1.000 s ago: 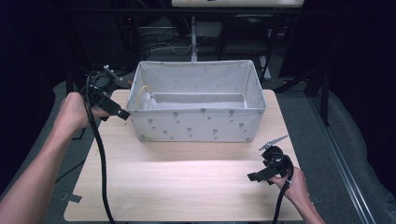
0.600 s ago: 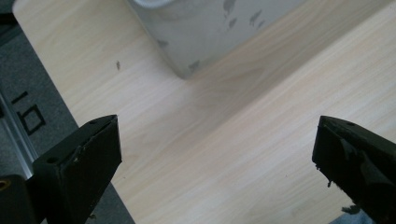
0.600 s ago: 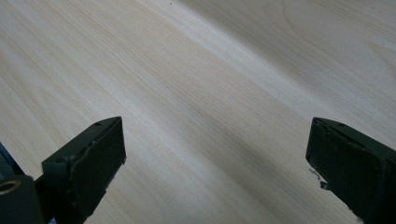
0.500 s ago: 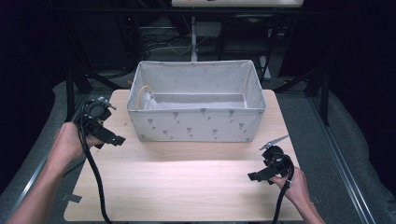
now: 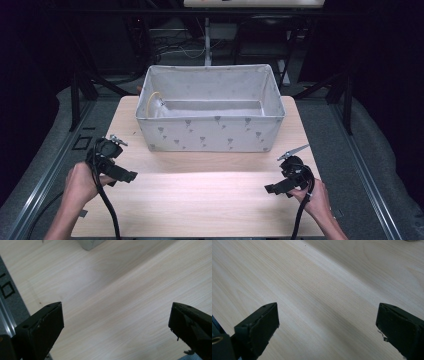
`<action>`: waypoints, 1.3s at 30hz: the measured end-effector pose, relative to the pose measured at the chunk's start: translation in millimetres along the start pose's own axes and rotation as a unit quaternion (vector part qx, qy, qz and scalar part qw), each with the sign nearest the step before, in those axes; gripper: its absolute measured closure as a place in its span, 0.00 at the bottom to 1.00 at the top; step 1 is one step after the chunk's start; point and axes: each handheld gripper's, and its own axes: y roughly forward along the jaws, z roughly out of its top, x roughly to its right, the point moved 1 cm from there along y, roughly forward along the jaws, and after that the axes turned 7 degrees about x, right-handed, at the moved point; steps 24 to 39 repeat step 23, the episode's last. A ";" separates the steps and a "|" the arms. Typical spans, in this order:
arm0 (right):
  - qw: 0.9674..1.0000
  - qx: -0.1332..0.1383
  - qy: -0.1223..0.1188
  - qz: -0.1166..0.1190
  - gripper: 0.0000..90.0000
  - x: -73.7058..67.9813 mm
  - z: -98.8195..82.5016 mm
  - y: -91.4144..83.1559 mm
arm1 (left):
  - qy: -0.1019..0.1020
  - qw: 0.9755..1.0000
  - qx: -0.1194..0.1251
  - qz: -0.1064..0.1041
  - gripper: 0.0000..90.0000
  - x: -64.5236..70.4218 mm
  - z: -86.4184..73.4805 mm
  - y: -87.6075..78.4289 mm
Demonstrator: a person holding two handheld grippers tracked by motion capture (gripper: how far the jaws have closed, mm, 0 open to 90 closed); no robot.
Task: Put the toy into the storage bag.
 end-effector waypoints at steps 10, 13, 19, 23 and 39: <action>1.000 -0.008 -0.002 -0.001 0.05 0.5 -0.6 1.5 | -0.023 0.999 -0.034 -0.021 0.00 9.6 -36.1 45.0; 1.000 -0.004 0.002 0.001 0.05 1.0 -1.5 2.2 | -0.033 0.999 -0.030 -0.024 0.00 7.6 -42.8 52.8; 1.000 -0.006 0.002 0.006 0.05 3.3 -2.7 1.7 | -0.037 0.998 -0.033 -0.027 0.00 3.5 -54.2 62.3; 1.000 -0.002 0.005 0.012 0.05 3.2 -2.7 2.5 | -0.038 0.999 -0.028 -0.026 0.00 2.5 -55.7 61.9; 1.000 -0.002 0.005 0.012 0.05 3.2 -2.7 2.5 | -0.038 0.999 -0.028 -0.026 0.00 2.5 -55.7 61.9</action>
